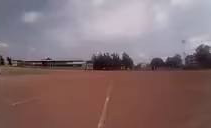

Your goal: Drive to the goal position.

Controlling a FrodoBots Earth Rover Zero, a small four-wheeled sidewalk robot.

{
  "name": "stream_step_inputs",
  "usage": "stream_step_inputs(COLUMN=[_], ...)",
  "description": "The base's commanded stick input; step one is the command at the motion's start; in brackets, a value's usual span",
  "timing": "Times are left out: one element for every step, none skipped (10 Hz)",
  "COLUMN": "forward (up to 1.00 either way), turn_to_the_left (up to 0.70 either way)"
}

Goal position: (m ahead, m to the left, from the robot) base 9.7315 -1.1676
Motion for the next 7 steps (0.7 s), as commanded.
stream_step_inputs(forward=[0.63, 0.63, 0.63, 0.63, 0.63, 0.63, 0.63], turn_to_the_left=[0.0, 0.0, 0.0, 0.0, 0.0, 0.0, 0.0])
